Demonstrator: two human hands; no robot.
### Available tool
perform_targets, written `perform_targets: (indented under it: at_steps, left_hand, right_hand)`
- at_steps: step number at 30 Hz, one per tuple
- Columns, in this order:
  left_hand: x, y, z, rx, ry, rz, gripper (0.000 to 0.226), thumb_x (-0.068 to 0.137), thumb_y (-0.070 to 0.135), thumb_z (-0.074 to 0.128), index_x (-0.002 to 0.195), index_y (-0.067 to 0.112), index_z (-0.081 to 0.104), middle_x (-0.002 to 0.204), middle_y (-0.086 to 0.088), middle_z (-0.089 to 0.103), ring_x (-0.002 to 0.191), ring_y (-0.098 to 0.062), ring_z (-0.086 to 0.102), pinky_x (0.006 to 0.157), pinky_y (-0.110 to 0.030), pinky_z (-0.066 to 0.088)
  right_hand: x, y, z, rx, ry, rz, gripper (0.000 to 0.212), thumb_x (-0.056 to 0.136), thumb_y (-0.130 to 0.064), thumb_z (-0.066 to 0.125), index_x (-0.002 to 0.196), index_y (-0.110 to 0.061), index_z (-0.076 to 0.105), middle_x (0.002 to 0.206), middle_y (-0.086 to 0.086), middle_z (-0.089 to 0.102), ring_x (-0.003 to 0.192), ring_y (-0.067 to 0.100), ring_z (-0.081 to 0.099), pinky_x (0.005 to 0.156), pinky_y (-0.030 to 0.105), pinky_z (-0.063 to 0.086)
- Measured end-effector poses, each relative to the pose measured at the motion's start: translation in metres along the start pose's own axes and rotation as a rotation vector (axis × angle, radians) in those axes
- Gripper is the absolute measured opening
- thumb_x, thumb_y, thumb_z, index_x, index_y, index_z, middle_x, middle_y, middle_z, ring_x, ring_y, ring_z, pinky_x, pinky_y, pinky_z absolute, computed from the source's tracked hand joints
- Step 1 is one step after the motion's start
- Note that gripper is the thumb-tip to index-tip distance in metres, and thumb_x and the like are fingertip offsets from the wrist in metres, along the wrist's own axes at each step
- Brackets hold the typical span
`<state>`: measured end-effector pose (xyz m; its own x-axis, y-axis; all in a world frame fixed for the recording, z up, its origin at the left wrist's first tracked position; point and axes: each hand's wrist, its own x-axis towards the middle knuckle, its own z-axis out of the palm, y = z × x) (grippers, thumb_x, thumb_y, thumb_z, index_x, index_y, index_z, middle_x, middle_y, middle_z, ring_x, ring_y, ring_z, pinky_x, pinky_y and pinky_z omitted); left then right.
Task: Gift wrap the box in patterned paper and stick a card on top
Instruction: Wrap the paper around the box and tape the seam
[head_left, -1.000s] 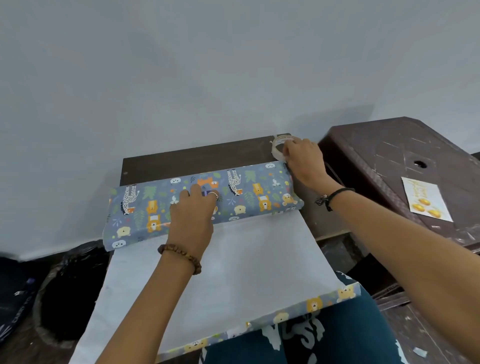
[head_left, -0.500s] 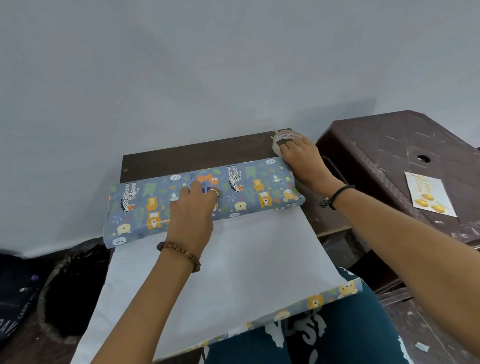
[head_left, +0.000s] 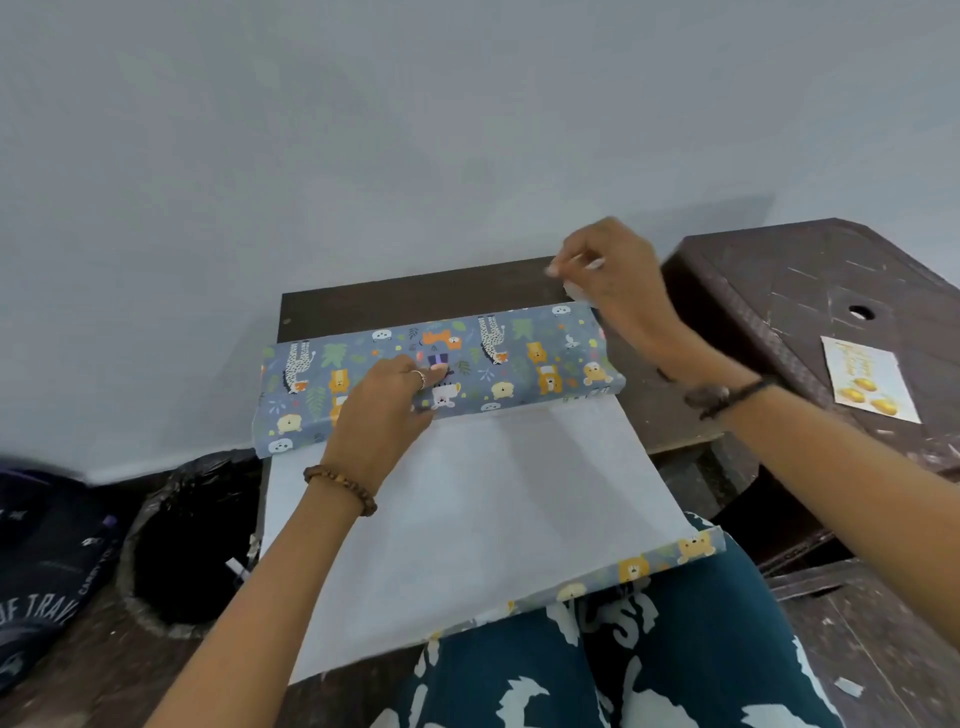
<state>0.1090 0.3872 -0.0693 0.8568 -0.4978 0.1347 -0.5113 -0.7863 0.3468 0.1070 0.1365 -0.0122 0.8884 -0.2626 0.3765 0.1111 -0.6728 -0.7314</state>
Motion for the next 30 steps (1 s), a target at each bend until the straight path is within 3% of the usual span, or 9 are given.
perform_targets:
  at_steps: [3, 6, 9, 15, 20, 26, 30]
  left_hand:
    - [-0.009, -0.011, 0.01, -0.081, 0.095, 0.045, 0.042, 0.084, 0.009, 0.066, 0.125, 0.013, 0.059, 0.106, -0.01, 0.065, 0.097, -0.031, 0.054, 0.079, -0.03, 0.041]
    - [-0.014, -0.016, 0.017, -0.126, 0.153, 0.078, 0.042, 0.082, 0.009, 0.068, 0.124, 0.012, 0.06, 0.111, -0.008, 0.066, 0.099, -0.03, 0.055, 0.084, -0.031, 0.042]
    - [-0.015, -0.018, 0.02, -0.145, 0.19, 0.104, 0.041, 0.082, 0.009, 0.068, 0.122, 0.012, 0.062, 0.114, -0.007, 0.066, 0.102, -0.03, 0.055, 0.087, -0.031, 0.043]
    - [-0.015, -0.022, 0.027, -0.157, 0.264, 0.128, 0.039, 0.076, 0.008, 0.071, 0.114, 0.01, 0.066, 0.106, -0.007, 0.069, 0.095, -0.031, 0.06, 0.084, -0.023, 0.04]
    - [-0.017, -0.018, 0.029, -0.151, 0.317, 0.134, 0.037, 0.073, 0.012, 0.068, 0.109, 0.008, 0.068, 0.099, -0.007, 0.07, 0.087, -0.031, 0.061, 0.078, -0.032, 0.048]
    - [-0.018, -0.019, 0.03, -0.123, 0.317, 0.121, 0.039, 0.072, 0.012, 0.07, 0.111, 0.01, 0.067, 0.098, -0.006, 0.069, 0.088, -0.029, 0.059, 0.079, -0.027, 0.045]
    - [-0.018, -0.019, 0.032, -0.074, 0.327, 0.132, 0.043, 0.07, 0.023, 0.074, 0.111, 0.009, 0.066, 0.096, -0.006, 0.067, 0.086, -0.029, 0.058, 0.079, -0.027, 0.044]
  right_hand:
    - [-0.049, -0.023, 0.032, 0.07, -0.292, -0.056, 0.009, 0.078, -0.011, 0.072, 0.072, -0.016, 0.067, 0.094, -0.002, 0.057, 0.085, 0.001, 0.053, 0.078, 0.01, 0.036]
    - [-0.092, -0.017, 0.065, -0.048, -0.387, -0.201, 0.007, 0.081, -0.017, 0.069, 0.08, -0.01, 0.068, 0.102, 0.001, 0.057, 0.091, 0.008, 0.051, 0.082, 0.02, 0.036]
    - [-0.106, -0.006, 0.086, -0.19, -0.29, -0.308, 0.012, 0.082, -0.024, 0.063, 0.082, -0.013, 0.067, 0.107, 0.002, 0.058, 0.1, 0.011, 0.047, 0.085, 0.029, 0.032]
    - [-0.11, 0.01, 0.102, -0.322, -0.086, -0.418, 0.014, 0.084, -0.025, 0.057, 0.079, -0.016, 0.067, 0.104, 0.003, 0.06, 0.101, 0.011, 0.045, 0.086, 0.022, 0.026]
    - [-0.106, 0.011, 0.108, -0.464, 0.07, -0.598, 0.01, 0.084, -0.018, 0.063, 0.077, -0.012, 0.065, 0.097, 0.005, 0.064, 0.094, 0.017, 0.047, 0.08, 0.028, 0.032]
    - [-0.107, 0.01, 0.11, -0.57, 0.156, -0.685, 0.008, 0.086, -0.016, 0.063, 0.079, -0.013, 0.065, 0.092, 0.005, 0.064, 0.084, 0.022, 0.053, 0.075, 0.031, 0.037]
    - [-0.106, 0.01, 0.111, -0.538, 0.151, -0.697, 0.004, 0.086, -0.017, 0.064, 0.084, -0.015, 0.062, 0.098, 0.005, 0.057, 0.081, 0.023, 0.059, 0.074, 0.031, 0.038]
